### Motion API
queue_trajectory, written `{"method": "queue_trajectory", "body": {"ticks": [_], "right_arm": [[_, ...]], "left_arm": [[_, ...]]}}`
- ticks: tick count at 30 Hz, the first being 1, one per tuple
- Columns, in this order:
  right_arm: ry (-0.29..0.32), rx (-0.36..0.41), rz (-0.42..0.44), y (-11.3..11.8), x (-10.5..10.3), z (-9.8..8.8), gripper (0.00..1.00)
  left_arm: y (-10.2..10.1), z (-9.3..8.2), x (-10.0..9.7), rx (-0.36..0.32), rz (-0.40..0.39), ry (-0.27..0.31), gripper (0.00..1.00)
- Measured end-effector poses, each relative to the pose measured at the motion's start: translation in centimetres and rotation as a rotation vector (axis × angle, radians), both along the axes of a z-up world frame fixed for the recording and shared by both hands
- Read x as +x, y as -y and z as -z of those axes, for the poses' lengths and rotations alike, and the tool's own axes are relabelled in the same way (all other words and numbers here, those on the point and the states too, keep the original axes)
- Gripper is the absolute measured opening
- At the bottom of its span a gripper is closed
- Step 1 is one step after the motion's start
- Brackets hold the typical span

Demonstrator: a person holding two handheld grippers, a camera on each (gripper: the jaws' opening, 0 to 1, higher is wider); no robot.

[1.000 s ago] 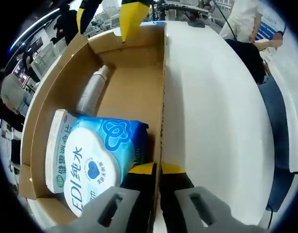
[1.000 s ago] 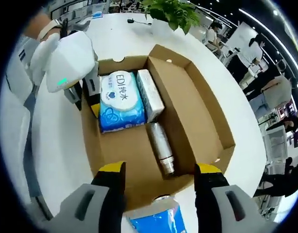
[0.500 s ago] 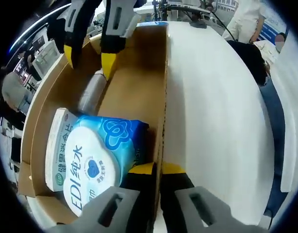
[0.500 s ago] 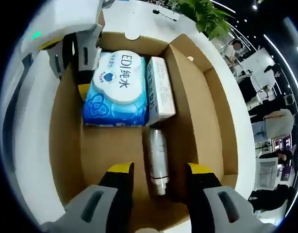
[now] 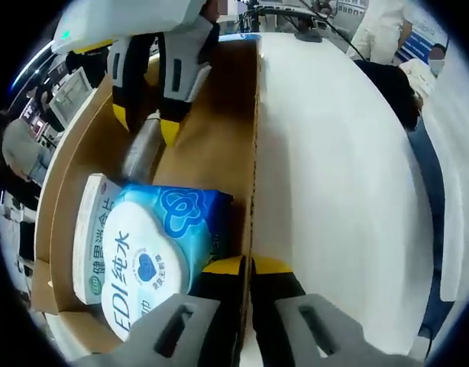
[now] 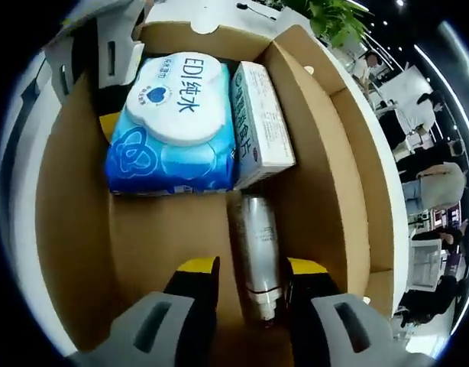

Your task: Operate the shoe box by opening the lid, removing the specified soft item, and placing it in the target area until the item is outside and the box remains undamaged.

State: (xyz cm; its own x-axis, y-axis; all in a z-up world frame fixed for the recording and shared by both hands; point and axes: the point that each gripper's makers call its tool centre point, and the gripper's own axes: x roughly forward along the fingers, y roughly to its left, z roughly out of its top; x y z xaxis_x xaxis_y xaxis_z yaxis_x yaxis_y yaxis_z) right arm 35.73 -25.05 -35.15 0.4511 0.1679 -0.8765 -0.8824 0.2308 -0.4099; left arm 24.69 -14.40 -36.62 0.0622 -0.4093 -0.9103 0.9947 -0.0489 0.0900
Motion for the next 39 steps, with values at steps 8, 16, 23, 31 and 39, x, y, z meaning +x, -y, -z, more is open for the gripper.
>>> {"method": "queue_trajectory", "body": {"ticks": [8, 16, 23, 31, 39], "right_arm": [[-0.017, 0.002, 0.006, 0.0, 0.2, 0.2, 0.29], [-0.035, 0.003, 0.004, 0.0, 0.0, 0.4, 0.23], [-0.047, 0.013, -0.003, 0.2, -0.7, 0.3, 0.22], [-0.069, 0.012, -0.012, 0.1, -2.3, 0.6, 0.21], [-0.105, 0.027, -0.022, 0.0, -4.6, 0.6, 0.21]], "left_arm": [[0.1, 0.1, 0.0, -0.001, 0.001, 0.002, 0.02], [0.1, 0.0, -0.1, -0.002, 0.001, 0.004, 0.02], [0.2, 0.0, -0.1, -0.002, 0.004, 0.006, 0.02], [0.2, 0.0, -0.1, -0.004, 0.006, 0.013, 0.02], [0.2, 0.0, -0.1, -0.003, 0.011, 0.015, 0.02]]}}
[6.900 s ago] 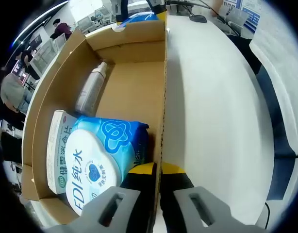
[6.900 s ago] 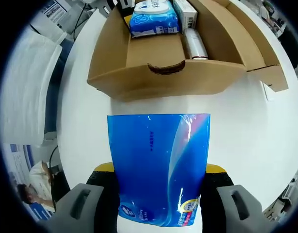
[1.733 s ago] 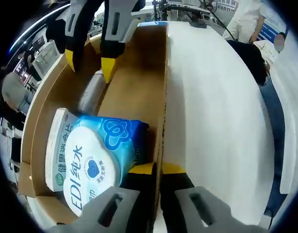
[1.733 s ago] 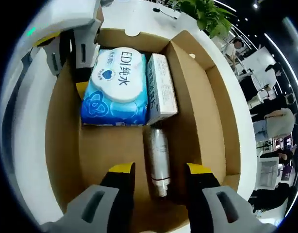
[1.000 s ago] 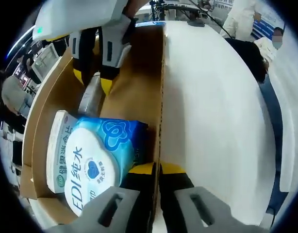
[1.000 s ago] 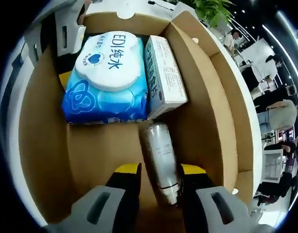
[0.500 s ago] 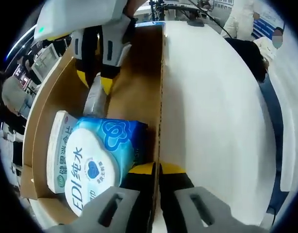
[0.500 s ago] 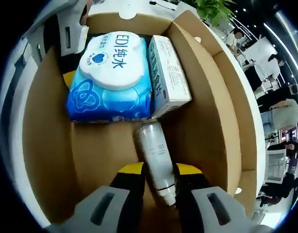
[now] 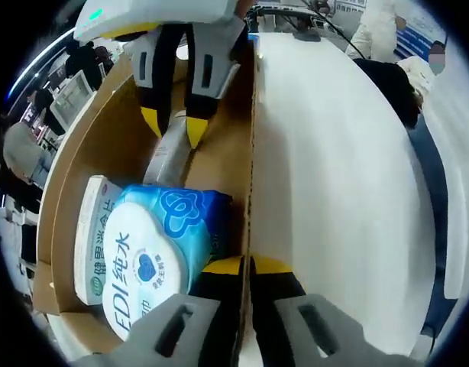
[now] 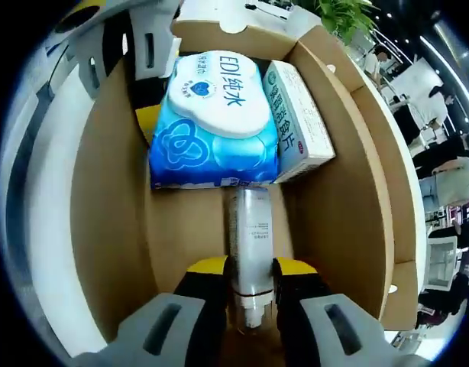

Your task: Operate the shoe box by opening the lid, removing the specified soft item, and placing it in the target area until the item is outside and the box remains undamaged.

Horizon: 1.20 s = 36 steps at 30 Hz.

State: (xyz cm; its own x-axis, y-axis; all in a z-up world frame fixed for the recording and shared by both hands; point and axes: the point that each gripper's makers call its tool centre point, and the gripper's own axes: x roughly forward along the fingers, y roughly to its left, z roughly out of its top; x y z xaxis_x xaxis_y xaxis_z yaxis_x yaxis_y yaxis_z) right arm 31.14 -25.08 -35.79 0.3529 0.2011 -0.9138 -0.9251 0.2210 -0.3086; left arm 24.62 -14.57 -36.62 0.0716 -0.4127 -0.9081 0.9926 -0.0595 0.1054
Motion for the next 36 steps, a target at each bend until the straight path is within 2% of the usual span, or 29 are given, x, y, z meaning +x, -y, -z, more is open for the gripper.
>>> {"method": "queue_trajectory", "body": {"ticks": [2, 5, 14, 19, 21, 22, 23, 30, 36], "right_arm": [[-0.004, 0.006, -0.003, 0.2, -0.7, 0.0, 0.21], [-0.008, 0.011, 0.02, 0.6, -0.8, -0.3, 0.2], [-0.036, 0.012, 0.001, 0.6, -0.9, -0.2, 0.2], [-0.127, 0.051, 0.003, 0.8, -1.1, -0.3, 0.26], [-0.202, 0.1, 0.011, 0.2, -1.8, -0.1, 0.3], [-0.246, 0.143, 0.043, -0.2, -2.0, -0.1, 0.32], [-0.264, 0.165, 0.064, -0.4, -1.8, -0.2, 0.33], [-0.28, 0.117, 0.032, -0.2, -1.1, 0.4, 0.36], [-0.298, 0.108, 0.028, 0.0, -1.3, 0.9, 0.29]], "left_arm": [[0.0, 0.0, 0.0, -0.001, 0.003, 0.001, 0.02], [0.0, 0.1, -0.1, -0.001, 0.007, -0.001, 0.02], [0.0, 0.0, -0.1, 0.001, 0.009, -0.005, 0.02], [-0.1, 0.0, -0.2, 0.002, 0.016, -0.002, 0.02], [-0.1, 0.0, -0.2, 0.001, 0.016, -0.004, 0.02], [-0.1, 0.0, -0.2, 0.002, 0.017, -0.004, 0.02], [-0.1, 0.0, -0.2, 0.002, 0.018, -0.004, 0.02], [-0.1, 0.0, -0.3, 0.001, 0.021, -0.002, 0.02], [-0.1, 0.0, -0.3, 0.0, 0.029, 0.003, 0.02]]}}
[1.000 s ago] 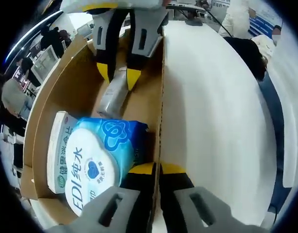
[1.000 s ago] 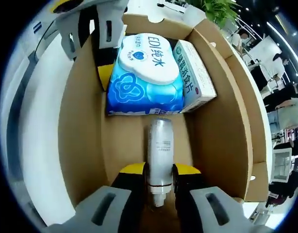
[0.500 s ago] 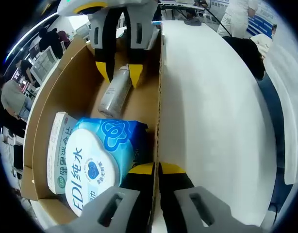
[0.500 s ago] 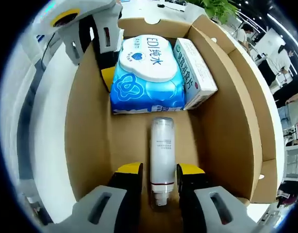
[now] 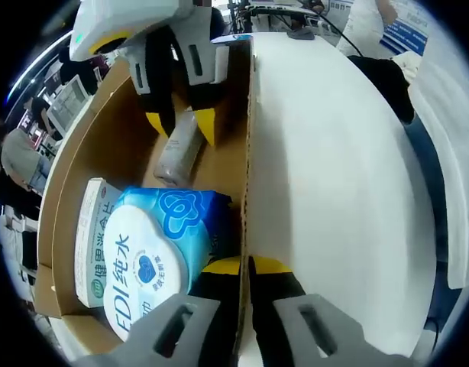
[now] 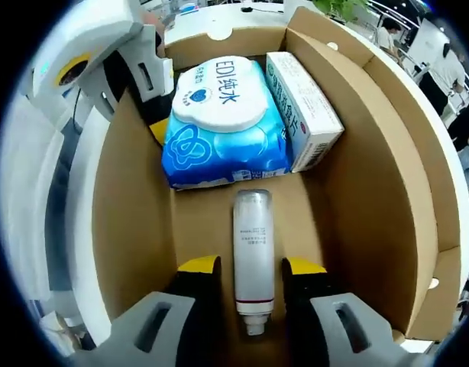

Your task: Operate the shoe box by opening the lid, removing the specified soft item, and placing it in the target area until the item is outside and the box remains undamaged.

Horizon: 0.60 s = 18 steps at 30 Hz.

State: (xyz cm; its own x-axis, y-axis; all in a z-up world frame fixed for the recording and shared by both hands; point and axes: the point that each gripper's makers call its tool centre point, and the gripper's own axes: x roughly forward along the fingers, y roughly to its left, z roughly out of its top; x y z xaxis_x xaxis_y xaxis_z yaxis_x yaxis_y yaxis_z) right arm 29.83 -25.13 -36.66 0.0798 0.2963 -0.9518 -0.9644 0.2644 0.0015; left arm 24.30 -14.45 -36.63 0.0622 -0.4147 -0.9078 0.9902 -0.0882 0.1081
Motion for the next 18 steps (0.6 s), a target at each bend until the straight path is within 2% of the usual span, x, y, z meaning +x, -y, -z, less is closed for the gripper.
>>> {"method": "queue_trajectory", "body": {"ticks": [6, 18], "right_arm": [[-0.002, -0.002, -0.015, 0.04, -0.14, 0.03, 0.22], [0.012, -0.003, -0.028, 0.2, 0.1, 0.19, 0.2]], "left_arm": [[0.03, -0.01, 0.02, 0.0, 0.002, -0.001, 0.02], [0.06, 0.01, 0.06, -0.001, -0.002, -0.003, 0.02]]}}
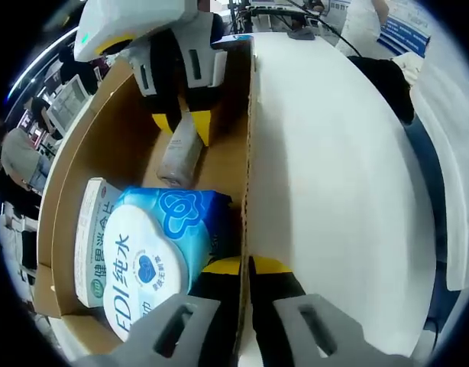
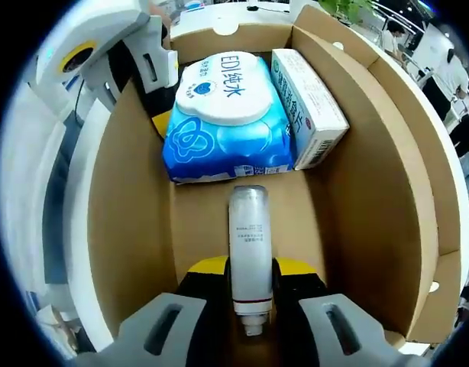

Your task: Operate the shoe box by opening the lid, removing the specified soft item, and placing it in the target area until the item is outside and the box remains undamaged.

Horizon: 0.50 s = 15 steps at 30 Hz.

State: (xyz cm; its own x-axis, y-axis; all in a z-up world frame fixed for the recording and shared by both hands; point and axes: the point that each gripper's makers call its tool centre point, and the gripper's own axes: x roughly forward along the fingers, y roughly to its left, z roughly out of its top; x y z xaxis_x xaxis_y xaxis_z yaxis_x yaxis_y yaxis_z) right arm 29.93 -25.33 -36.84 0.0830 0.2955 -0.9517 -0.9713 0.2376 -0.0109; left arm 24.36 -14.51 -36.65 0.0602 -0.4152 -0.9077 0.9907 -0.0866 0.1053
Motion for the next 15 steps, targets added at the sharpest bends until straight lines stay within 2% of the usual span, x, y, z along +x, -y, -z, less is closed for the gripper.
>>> {"method": "queue_trajectory", "body": {"ticks": [5, 15], "right_arm": [[0.013, 0.009, 0.013, -0.2, 0.3, -0.4, 0.2], [0.023, 0.053, 0.065, -1.4, 0.3, -2.7, 0.19]], "left_arm": [[0.0, 0.0, 0.0, 0.0, -0.001, -0.001, 0.02], [0.0, 0.0, 0.0, 0.0, -0.004, -0.001, 0.01]]}}
